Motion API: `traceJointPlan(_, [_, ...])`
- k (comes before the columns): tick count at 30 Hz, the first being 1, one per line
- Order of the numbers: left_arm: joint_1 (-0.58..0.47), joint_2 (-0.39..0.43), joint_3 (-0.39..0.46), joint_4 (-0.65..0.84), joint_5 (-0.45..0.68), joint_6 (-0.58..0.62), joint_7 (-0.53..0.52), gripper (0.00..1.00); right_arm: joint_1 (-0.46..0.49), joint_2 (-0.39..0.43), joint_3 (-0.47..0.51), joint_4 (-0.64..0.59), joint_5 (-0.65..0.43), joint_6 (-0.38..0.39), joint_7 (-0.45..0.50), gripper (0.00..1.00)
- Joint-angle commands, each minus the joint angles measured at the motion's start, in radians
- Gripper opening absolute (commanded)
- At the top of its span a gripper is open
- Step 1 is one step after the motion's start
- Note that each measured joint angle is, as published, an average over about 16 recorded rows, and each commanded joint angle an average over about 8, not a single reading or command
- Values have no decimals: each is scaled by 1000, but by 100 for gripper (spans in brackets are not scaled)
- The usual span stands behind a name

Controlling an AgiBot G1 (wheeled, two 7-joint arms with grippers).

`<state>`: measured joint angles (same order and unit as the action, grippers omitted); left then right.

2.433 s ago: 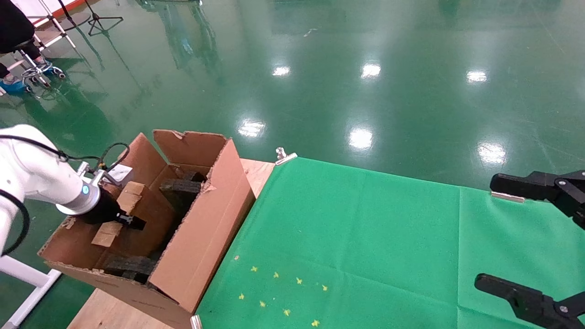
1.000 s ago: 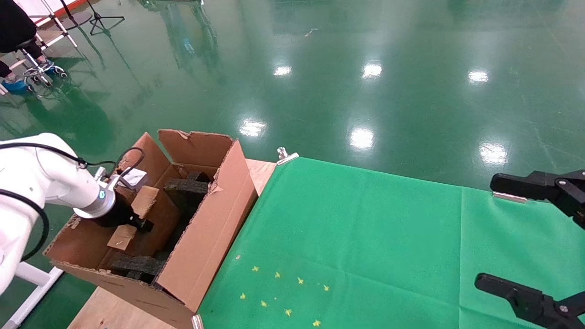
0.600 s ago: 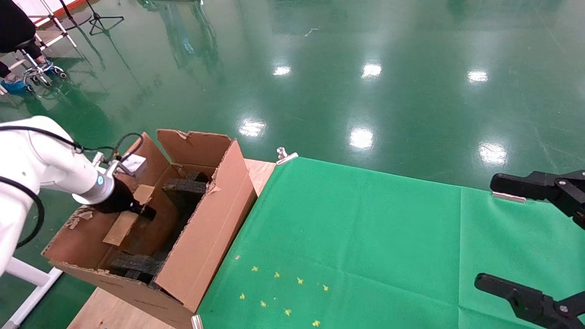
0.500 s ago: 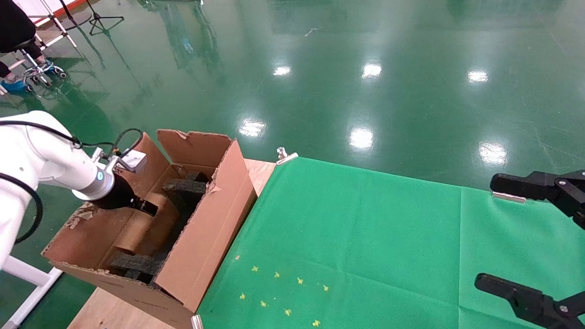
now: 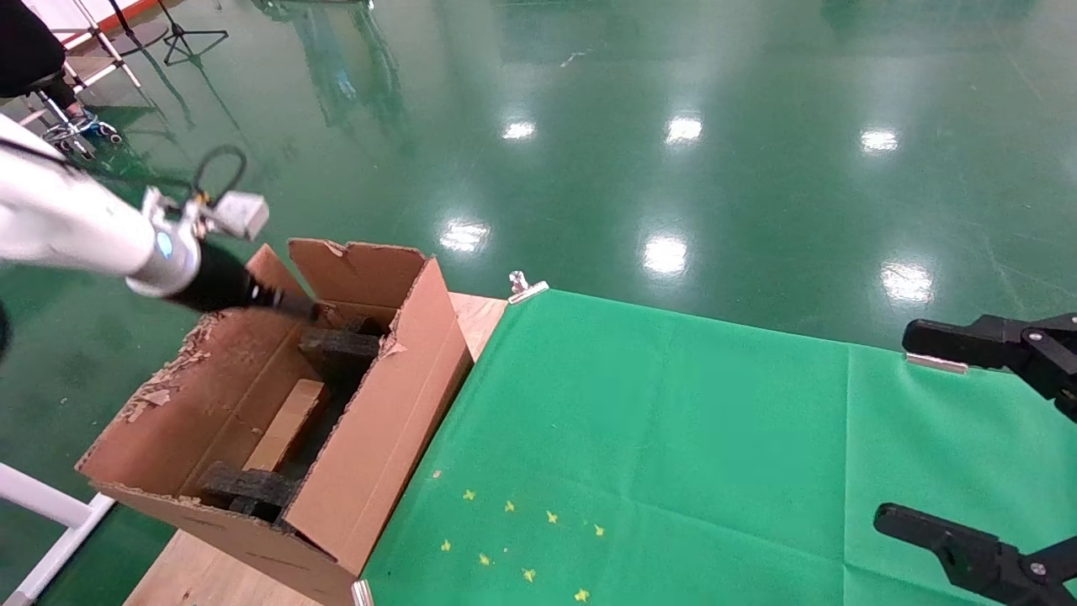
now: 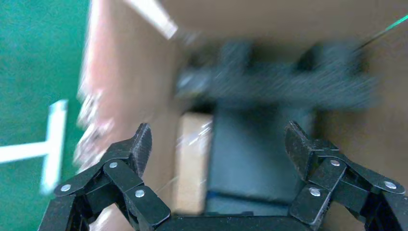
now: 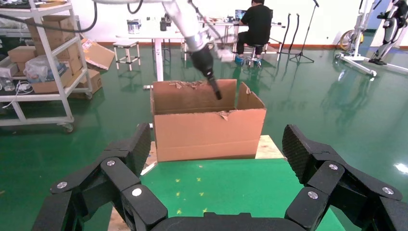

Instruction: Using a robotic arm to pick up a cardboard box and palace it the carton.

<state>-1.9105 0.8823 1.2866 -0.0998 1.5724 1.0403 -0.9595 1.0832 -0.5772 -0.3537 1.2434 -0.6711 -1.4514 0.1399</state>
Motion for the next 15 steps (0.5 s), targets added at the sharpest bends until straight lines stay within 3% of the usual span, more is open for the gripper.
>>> traceJointPlan(1, [-35, -18, -24, -19, -34, 25, 6, 100, 0, 0, 0, 0, 0, 0, 0, 100])
traceJointPlan(9, [-7, -146, -225, -161, -370, 276, 95, 100, 0, 0, 0, 0, 0, 0, 0, 100])
traceJointPlan(15, [36, -168, -302, -202, -506, 369, 119, 100, 0, 0, 0, 0, 0, 0, 0, 100])
